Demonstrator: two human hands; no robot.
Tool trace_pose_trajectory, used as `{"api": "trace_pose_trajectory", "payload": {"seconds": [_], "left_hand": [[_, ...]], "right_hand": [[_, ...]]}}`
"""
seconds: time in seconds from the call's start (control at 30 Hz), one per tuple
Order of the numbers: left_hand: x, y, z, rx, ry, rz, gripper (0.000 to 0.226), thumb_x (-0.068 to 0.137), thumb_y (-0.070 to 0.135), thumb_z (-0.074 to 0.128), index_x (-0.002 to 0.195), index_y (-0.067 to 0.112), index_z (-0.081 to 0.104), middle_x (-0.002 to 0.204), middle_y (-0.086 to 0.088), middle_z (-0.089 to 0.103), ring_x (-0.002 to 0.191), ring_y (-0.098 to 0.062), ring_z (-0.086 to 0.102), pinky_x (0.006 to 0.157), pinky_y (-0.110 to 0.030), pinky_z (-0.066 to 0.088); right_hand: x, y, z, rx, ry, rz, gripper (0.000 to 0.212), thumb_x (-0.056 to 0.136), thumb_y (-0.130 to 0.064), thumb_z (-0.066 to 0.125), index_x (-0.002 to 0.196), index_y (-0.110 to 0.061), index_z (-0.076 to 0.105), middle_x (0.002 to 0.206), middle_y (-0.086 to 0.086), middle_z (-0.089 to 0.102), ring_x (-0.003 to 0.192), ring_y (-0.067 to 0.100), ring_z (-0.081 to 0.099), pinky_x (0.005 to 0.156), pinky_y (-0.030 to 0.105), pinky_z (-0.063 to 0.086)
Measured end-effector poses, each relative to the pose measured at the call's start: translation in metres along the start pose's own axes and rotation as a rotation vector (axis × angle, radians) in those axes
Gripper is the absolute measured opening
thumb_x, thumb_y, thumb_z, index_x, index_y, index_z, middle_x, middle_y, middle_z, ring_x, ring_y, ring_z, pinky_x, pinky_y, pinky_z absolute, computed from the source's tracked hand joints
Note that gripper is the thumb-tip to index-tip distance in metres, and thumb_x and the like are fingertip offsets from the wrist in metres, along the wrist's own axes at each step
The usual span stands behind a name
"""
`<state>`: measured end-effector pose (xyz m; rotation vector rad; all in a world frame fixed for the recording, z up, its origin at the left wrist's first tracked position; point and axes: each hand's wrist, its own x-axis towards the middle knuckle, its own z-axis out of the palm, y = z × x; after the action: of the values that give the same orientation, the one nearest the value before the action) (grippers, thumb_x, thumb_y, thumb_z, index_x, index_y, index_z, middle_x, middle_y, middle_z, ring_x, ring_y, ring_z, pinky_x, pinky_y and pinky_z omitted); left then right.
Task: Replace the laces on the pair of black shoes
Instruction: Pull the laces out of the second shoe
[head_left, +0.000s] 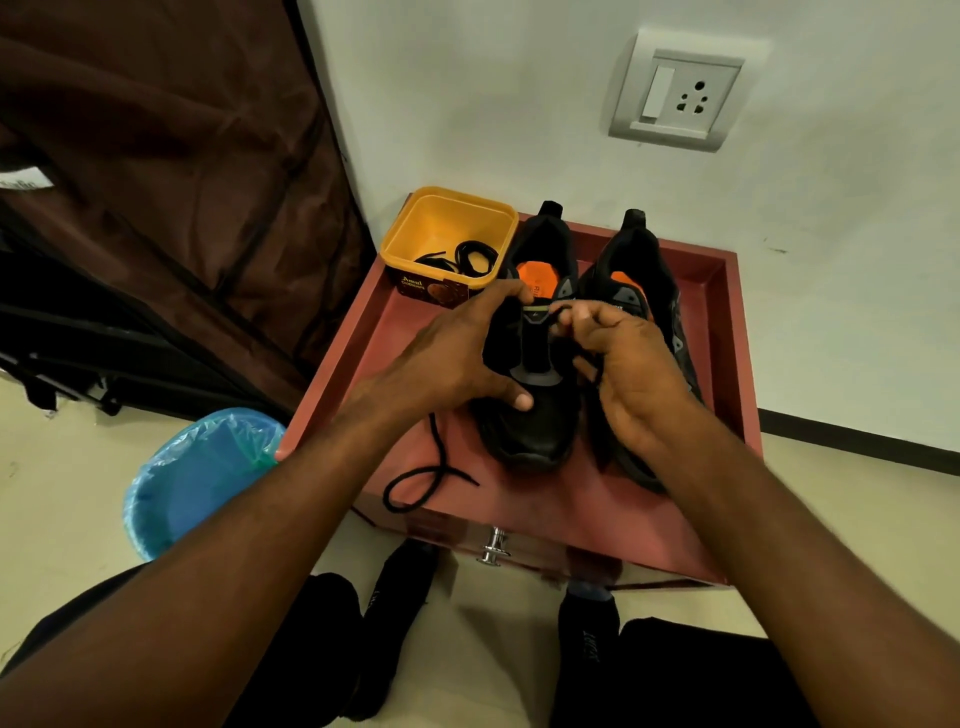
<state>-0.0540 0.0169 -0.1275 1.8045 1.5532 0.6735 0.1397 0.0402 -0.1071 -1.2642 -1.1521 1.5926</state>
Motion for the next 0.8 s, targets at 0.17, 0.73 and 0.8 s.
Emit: {"api": "trace_pose_trajectory", "payload": {"seconds": [0.17,0.73,0.8], "left_hand": [[-0.001,0.004,-0.001,0.019,0.007,0.001,0.103,0.058,0.037,0.100,0.139,0.044,0.036,0.137,0.011,0.055,0.119,-0.017,0.059,0.088,-0.038,0.057],[0.001,0.003,0.002,0.017,-0.005,0.002,0.104,0.059,0.035,0.099,0.142,0.044,0.036,0.133,0.015,0.056,0.117,-0.014,0.059,0.091,-0.043,0.058],[0.001,0.003,0.002,0.010,-0.009,-0.003,0.104,0.059,0.034,0.099,0.141,0.045,0.036,0.131,0.014,0.057,0.114,-0.015,0.061,0.087,-0.043,0.059]], "right_hand": [[-0.005,-0.013,-0.020,0.612,-0.103,0.068,0.017,0.103,-0.016,0.046,0.091,-0.021,0.057,0.098,-0.001,0.072,0.095,0.020,0.069,0.082,0.033,0.050],[0.004,0.009,0.007,-1.352,-0.010,-0.430,0.019,0.097,-0.032,0.068,0.112,-0.021,0.069,0.115,0.001,0.047,0.091,0.024,0.059,0.070,0.037,0.050],[0.004,0.007,0.007,-1.240,0.027,-0.421,0.011,0.096,-0.028,0.068,0.104,-0.021,0.072,0.111,-0.002,0.051,0.093,0.020,0.060,0.074,0.037,0.051]]}}
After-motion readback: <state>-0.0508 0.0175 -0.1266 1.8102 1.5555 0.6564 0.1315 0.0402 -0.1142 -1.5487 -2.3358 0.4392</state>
